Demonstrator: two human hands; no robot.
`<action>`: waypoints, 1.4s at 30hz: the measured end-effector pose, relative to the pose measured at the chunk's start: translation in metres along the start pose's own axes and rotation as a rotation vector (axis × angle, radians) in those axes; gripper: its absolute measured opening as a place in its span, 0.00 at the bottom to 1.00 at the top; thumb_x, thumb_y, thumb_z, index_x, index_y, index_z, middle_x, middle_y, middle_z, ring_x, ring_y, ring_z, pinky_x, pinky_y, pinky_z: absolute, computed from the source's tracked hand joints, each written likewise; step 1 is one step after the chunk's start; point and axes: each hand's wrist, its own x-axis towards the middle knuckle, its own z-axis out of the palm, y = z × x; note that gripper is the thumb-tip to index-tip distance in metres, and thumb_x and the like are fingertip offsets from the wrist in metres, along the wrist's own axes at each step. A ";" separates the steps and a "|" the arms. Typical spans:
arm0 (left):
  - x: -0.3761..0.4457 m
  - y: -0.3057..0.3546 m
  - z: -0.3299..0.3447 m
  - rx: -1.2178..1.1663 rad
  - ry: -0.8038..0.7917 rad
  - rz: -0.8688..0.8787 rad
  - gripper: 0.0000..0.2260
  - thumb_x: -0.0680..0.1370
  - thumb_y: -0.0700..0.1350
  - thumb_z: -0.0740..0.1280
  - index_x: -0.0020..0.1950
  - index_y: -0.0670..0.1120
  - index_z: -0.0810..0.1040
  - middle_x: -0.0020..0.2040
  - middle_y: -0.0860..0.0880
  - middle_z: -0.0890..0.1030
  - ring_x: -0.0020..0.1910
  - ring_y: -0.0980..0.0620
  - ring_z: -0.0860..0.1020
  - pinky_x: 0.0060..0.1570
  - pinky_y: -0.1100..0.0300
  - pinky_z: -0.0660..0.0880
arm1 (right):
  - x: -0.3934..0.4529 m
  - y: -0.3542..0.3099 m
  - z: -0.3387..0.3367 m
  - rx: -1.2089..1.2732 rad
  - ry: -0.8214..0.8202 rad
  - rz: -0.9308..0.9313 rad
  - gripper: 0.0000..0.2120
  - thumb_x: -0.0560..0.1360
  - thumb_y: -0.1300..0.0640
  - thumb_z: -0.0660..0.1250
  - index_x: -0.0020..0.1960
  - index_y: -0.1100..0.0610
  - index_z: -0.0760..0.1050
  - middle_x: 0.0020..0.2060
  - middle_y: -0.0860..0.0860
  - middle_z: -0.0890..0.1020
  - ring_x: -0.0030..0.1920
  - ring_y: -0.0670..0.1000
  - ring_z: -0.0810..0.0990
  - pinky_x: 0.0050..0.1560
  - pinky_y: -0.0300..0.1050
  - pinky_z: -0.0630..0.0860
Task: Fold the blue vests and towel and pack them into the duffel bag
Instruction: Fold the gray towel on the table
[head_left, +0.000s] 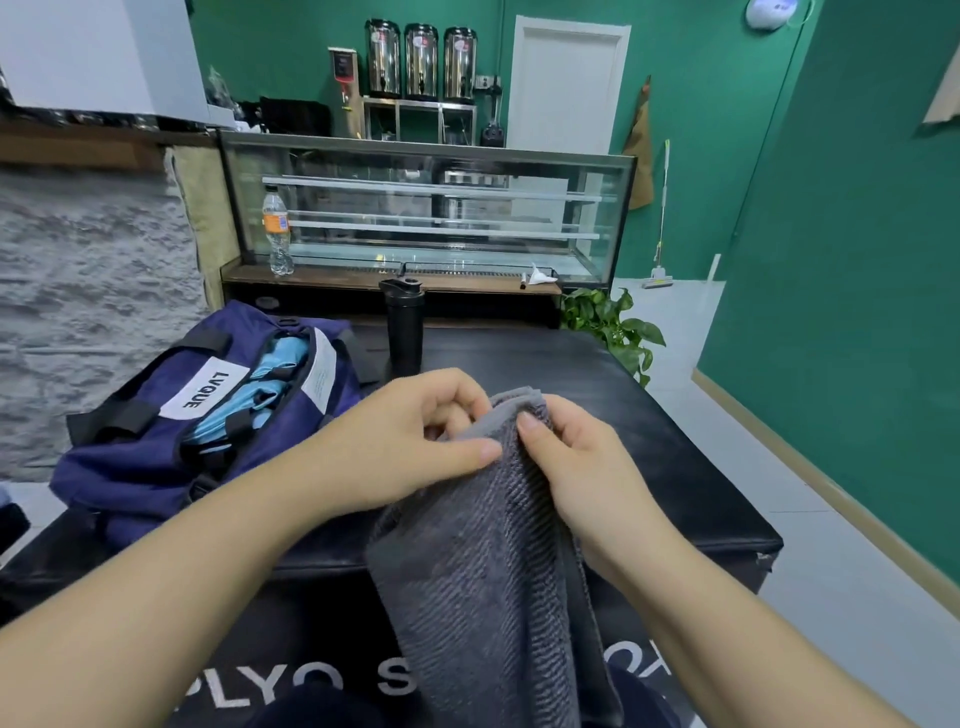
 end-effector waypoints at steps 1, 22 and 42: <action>-0.001 -0.001 -0.002 0.022 -0.072 -0.026 0.09 0.72 0.47 0.72 0.47 0.44 0.76 0.34 0.49 0.79 0.34 0.55 0.73 0.37 0.61 0.70 | 0.002 0.002 0.000 0.012 0.034 0.002 0.10 0.79 0.54 0.60 0.51 0.49 0.80 0.45 0.47 0.85 0.49 0.50 0.82 0.57 0.58 0.76; -0.008 -0.017 -0.043 0.846 0.086 0.335 0.15 0.76 0.59 0.52 0.49 0.54 0.74 0.40 0.62 0.73 0.43 0.65 0.69 0.43 0.70 0.66 | 0.022 0.020 -0.032 -0.490 0.242 -0.161 0.11 0.82 0.56 0.55 0.56 0.52 0.76 0.47 0.45 0.78 0.50 0.46 0.73 0.47 0.37 0.68; 0.069 -0.039 -0.053 0.025 0.276 -0.414 0.11 0.79 0.48 0.66 0.48 0.40 0.71 0.47 0.43 0.77 0.27 0.48 0.82 0.21 0.62 0.71 | 0.087 0.016 -0.040 -0.266 0.109 0.103 0.10 0.83 0.54 0.53 0.54 0.52 0.72 0.42 0.49 0.81 0.25 0.48 0.80 0.22 0.37 0.69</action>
